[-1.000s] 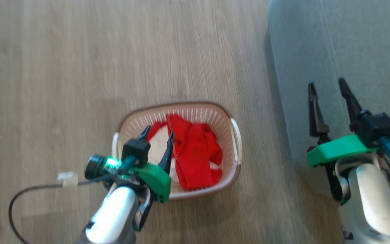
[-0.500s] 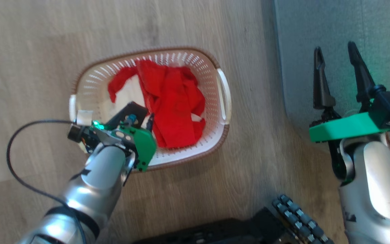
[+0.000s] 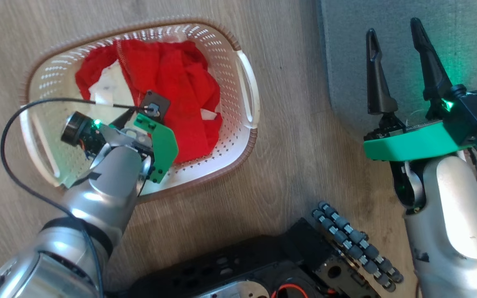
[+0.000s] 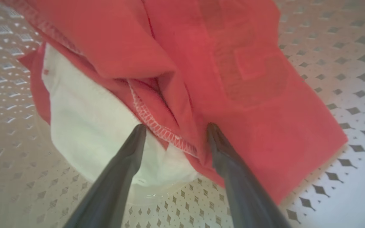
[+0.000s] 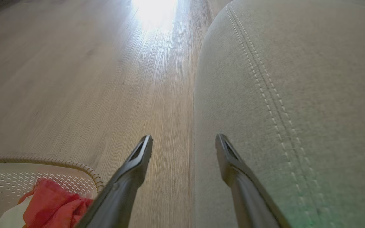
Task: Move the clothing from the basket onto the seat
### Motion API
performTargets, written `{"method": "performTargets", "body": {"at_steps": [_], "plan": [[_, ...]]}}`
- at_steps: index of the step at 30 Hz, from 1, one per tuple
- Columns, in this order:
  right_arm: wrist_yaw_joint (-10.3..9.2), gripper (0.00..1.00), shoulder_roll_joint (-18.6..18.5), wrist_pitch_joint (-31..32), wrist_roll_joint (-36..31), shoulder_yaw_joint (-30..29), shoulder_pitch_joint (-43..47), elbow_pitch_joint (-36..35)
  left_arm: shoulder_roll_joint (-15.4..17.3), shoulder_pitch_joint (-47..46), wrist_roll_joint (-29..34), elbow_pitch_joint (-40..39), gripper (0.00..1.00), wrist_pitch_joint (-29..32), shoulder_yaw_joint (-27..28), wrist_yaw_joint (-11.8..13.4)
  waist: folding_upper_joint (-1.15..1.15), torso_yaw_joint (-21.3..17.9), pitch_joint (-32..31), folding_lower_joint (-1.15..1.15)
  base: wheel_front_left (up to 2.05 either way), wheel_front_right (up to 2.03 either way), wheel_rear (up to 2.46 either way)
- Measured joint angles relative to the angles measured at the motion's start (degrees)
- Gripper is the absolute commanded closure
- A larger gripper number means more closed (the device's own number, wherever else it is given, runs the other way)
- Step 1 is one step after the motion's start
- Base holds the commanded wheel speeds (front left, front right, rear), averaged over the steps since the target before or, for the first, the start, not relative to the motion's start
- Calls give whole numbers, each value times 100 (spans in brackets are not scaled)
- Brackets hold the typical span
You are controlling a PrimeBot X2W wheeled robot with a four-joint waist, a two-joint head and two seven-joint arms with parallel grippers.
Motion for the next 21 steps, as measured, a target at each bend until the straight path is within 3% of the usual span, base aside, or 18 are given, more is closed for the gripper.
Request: {"method": "performTargets", "body": {"at_steps": [7, 16, 17, 18, 19, 21], "plan": [[0, 0, 0, -14, 5, 75, 8, -164, -1, -218, -148, 147, 0, 487, -48, 291, 0, -32, 249, -1, 0, 0, 0], [-1, 0, 0, -15, 5, 152, 9, -276, -1, -381, -304, 183, 0, 793, -154, 287, 0, -30, 363, -1, 0, 0, 0], [-1, 0, 0, -15, 5, 174, 9, -277, -1, -385, -331, 186, 35, 821, -167, 281, 0, -33, 367, -1, 0, 0, 0], [-1, 0, 0, -15, 5, 190, 9, -277, -1, -386, -363, 189, 94, 821, -172, 254, 0, -33, 369, -1, 0, 0, 0], [-1, 0, 0, -15, 4, 191, 9, -278, -1, -388, -393, 190, 100, 820, -177, 229, 0, -31, 372, -1, 0, 0, 0], [-1, 0, -1, -15, 4, 186, 9, -286, -3, -396, -443, 191, 100, 814, -194, 187, 0, -17, 374, -1, 0, 0, 0]]}}
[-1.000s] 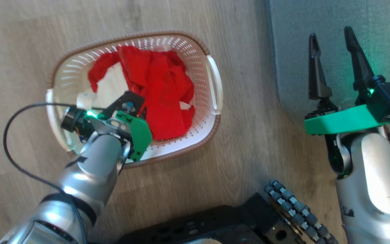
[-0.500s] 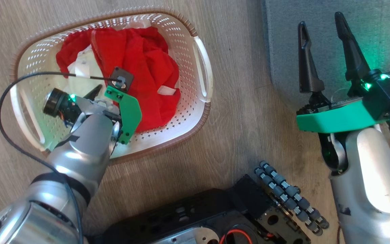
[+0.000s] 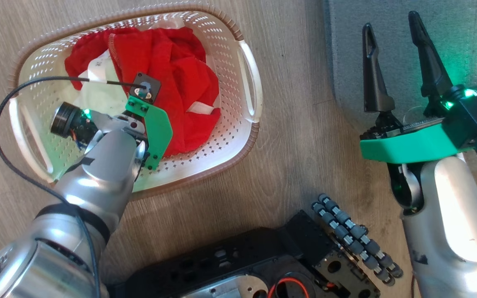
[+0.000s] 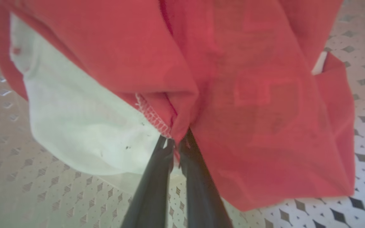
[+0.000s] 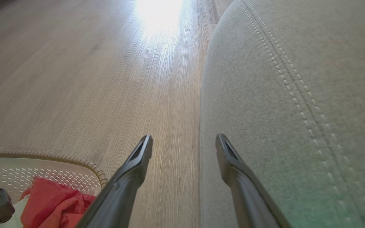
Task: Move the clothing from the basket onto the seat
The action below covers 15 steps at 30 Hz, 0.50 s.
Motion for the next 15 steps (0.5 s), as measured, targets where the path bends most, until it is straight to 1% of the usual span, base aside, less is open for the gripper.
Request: {"method": "performTargets", "body": {"at_steps": [8, 12, 15], "plan": [[1, 0, 0, -1, -76, 8, -30, 51, 1, -46, -182, 16, 100, -154, -58, -32, 0, 80, -61, 0, 0, 0, 0], [1, 0, 0, -1, -87, 33, -182, 134, 1, 22, -315, -23, 100, -318, -114, -32, 0, 116, -232, 0, 0, 0, 0], [1, 0, 0, -1, -154, 13, -209, 232, 1, 252, -425, -140, 100, -478, -230, -29, 0, 174, -452, 0, 0, 0, 0]]}}
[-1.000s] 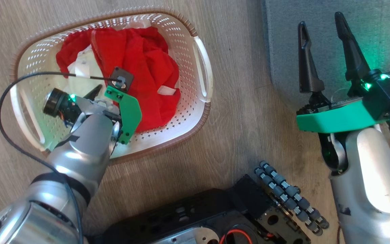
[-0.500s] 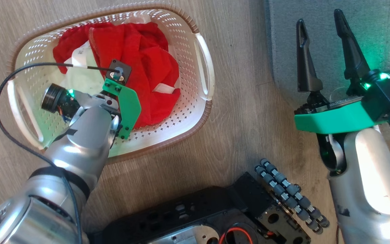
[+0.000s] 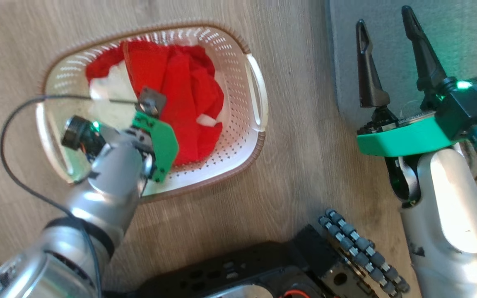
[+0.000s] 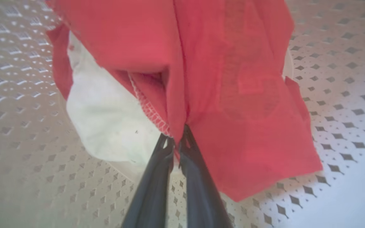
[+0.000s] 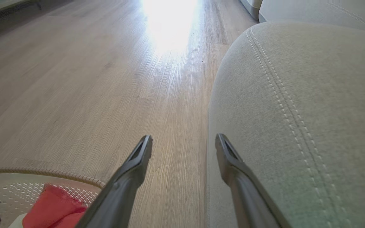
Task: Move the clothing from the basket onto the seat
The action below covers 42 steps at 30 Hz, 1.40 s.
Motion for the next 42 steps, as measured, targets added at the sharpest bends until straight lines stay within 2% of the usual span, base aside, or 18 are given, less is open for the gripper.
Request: {"method": "performTargets", "body": {"at_steps": [9, 15, 21, 25, 33, 38, 42], "plan": [[0, 0, -101, 1, -112, -97, 41, 309, 0, 578, -182, -285, 100, -486, -375, 113, 0, 228, -781, 0, 0, 0, 0], [0, 0, -126, 1, -114, -80, 306, 589, 0, 1101, -573, -445, 100, -1199, -469, 238, 0, 377, -1673, 0, 0, 0, 0], [0, 0, -135, 1, -103, -90, 654, 801, -2, 1496, -826, -732, 100, -1439, -391, 310, 0, 496, -2522, 0, 0, 0, 0], [0, 0, -143, 1, -76, -129, 942, 881, 13, 1699, -687, -1385, 100, -1439, -81, 537, 0, 594, -3054, 0, 0, 0, 0], [0, 0, -145, 1, -74, -135, 1456, 1005, 315, 2551, 65, -2940, 100, -1440, 843, 736, 1, 811, -3977, -1, 0, 0, 0], [0, 0, -143, 1, -71, -105, 1660, 1056, 434, 3151, 644, -4365, 100, -1440, 1744, 942, 0, 875, -4441, -1, 0, 0, 0], [0, 0, -141, 2, -66, -65, 1814, 1096, 445, 3561, 1071, -5337, 100, -1443, 2350, 938, 0, 885, -4716, -1, 0, 0, 0]]}}
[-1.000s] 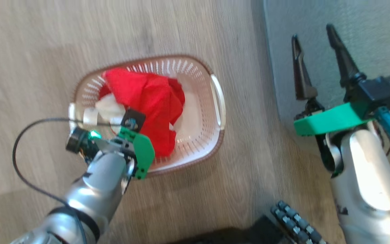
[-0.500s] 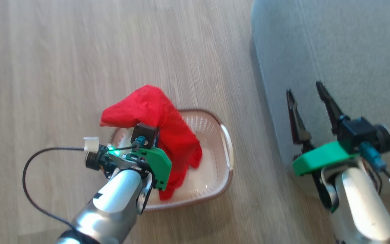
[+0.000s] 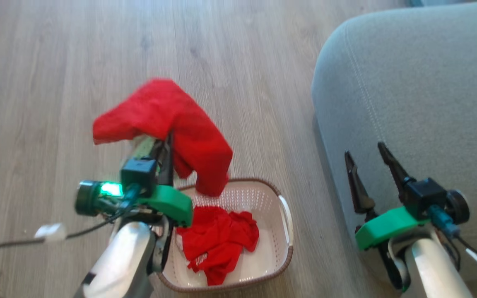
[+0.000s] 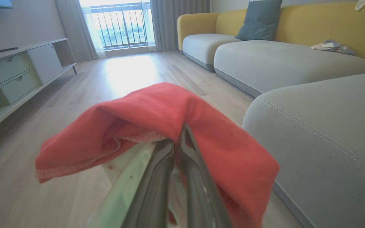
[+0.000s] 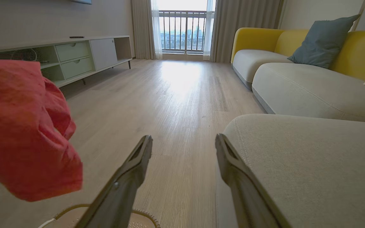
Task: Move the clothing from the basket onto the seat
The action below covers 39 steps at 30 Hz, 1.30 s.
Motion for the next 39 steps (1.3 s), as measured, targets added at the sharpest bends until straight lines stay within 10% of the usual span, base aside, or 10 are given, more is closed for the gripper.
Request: {"method": "performTargets", "body": {"at_steps": [20, 39], "plan": [[0, 0, -21, 0, 196, 297, 513, -278, -360, 728, 862, -2942, 100, -48, 1559, -513, 0, -161, -437, 0, 0, 0, 0], [0, 0, -60, 0, 258, 480, 520, -490, -405, 567, 495, -2315, 100, -48, 486, -1370, 0, -172, -385, 0, 0, 0, 0]]}}
